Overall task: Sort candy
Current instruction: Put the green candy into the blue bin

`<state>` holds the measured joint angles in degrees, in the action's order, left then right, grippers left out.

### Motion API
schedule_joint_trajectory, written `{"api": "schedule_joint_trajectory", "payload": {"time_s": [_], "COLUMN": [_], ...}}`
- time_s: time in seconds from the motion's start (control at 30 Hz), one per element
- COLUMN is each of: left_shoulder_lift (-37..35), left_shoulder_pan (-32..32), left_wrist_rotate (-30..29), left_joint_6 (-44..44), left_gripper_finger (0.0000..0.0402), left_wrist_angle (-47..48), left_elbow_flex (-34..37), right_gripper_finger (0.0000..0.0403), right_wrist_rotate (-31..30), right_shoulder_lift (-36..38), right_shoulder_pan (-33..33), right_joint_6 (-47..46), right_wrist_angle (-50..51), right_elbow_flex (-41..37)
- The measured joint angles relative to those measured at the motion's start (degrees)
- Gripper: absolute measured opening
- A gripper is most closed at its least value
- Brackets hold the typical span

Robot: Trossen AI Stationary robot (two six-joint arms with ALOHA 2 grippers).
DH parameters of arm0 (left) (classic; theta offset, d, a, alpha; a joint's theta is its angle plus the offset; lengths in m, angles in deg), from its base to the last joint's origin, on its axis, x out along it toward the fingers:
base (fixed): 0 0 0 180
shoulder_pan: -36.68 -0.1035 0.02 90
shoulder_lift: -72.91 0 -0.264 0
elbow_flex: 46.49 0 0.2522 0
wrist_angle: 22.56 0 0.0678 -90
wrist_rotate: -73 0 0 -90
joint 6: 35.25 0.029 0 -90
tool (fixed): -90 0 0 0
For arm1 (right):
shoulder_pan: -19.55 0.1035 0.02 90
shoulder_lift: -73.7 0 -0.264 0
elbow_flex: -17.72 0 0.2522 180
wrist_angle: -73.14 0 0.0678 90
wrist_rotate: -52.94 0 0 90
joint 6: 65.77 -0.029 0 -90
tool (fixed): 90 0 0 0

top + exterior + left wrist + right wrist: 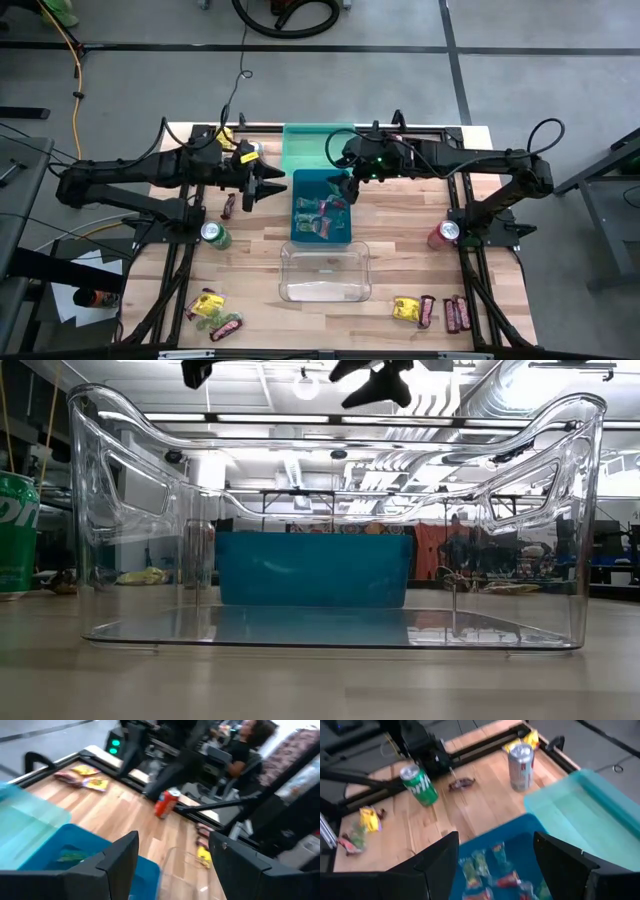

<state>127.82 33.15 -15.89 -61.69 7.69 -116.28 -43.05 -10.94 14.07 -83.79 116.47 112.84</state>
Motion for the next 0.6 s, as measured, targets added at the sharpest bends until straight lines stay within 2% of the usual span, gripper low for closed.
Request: {"api": "schedule_joint_trajectory", "payload": {"time_s": [0.17,0.43,0.6], "left_shoulder_lift": [-3.08,-10.55,-12.43], "left_shoulder_pan": [0.0,0.0,0.0], "left_wrist_rotate": [4.08,3.62,3.26], "left_joint_6": [1.51,3.02,3.06], "left_gripper_finger": [0.0227,0.0227,0.0227], "left_wrist_angle": [0.88,3.4,3.46], "left_elbow_flex": [-0.02,0.0,0.0], "right_gripper_finger": [0.0252,0.0252,0.0252], "right_wrist_rotate": [-0.03,-0.05,-0.05], "right_shoulder_lift": [0.0,0.0,0.0], "right_shoulder_pan": [-0.02,-0.02,-0.02], "right_joint_6": [-2.21,-4.08,-4.48], "right_wrist_angle": [-4.25,-5.91,-5.93], "right_elbow_flex": [0.0,0.0,0.0]}}
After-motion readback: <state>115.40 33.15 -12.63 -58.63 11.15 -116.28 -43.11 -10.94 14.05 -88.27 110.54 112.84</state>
